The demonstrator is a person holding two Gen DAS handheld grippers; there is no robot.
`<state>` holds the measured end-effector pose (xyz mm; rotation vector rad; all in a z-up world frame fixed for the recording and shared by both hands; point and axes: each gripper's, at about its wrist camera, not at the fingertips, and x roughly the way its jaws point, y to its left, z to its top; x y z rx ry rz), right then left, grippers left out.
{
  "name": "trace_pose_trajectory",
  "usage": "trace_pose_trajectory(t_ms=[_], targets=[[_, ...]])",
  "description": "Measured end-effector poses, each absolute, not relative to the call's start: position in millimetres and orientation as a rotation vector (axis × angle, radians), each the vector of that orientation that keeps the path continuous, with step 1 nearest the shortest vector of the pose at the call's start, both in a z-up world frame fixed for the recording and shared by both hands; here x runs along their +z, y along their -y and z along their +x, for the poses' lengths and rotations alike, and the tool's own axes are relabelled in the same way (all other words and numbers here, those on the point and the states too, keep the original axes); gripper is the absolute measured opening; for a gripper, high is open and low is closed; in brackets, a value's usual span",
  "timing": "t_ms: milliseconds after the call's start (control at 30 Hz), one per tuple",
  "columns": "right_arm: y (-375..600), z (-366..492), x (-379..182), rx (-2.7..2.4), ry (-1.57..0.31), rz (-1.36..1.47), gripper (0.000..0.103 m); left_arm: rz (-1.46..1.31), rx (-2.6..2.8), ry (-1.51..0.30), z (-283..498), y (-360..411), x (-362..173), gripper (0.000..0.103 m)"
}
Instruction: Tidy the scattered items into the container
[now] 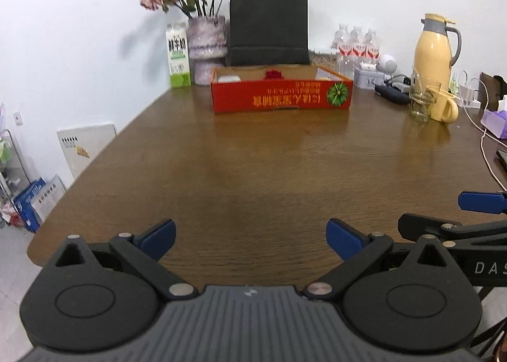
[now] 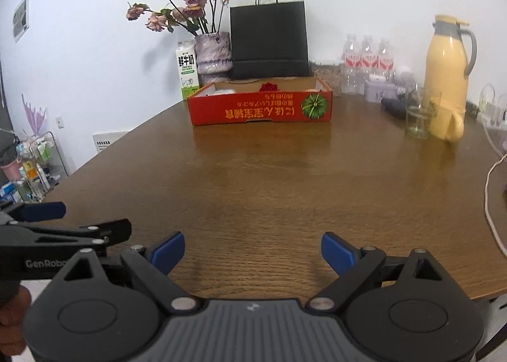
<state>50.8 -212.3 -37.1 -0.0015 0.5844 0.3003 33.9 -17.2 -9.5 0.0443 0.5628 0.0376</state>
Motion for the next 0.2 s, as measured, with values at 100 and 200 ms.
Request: trace_pose_trajectory(t_ms=[100, 200], targets=[[214.6, 51.5, -35.5, 0.299, -0.577, 0.003, 0.094, 0.046, 0.038, -0.549, 33.7, 18.2, -7.5, 0.103], [218.0, 54.3, -35.1, 0.297, -0.575, 0.007, 0.094, 0.043, 0.028, -0.56, 36.5, 18.6, -9.2, 0.103]])
